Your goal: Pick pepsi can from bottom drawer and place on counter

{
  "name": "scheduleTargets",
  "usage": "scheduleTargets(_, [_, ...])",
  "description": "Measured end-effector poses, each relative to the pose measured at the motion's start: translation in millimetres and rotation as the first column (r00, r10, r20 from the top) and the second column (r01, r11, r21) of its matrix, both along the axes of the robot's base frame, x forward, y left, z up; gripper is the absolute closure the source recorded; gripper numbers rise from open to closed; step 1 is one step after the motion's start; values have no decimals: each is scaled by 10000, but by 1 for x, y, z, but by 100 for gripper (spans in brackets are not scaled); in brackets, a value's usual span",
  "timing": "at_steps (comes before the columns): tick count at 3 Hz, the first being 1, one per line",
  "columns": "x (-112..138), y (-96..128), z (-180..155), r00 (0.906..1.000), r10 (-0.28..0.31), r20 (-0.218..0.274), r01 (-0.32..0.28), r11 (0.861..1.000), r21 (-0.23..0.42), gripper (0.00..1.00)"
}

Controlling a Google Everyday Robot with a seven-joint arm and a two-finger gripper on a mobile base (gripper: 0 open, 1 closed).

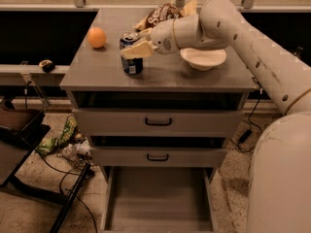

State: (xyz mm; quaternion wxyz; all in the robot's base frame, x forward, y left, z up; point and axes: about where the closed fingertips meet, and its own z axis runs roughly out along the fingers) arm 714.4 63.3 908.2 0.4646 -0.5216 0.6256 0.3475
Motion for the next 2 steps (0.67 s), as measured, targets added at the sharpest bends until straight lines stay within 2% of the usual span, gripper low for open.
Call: scheduleTargets(2, [0,0,0,10000,0,0,0,10000,0,13])
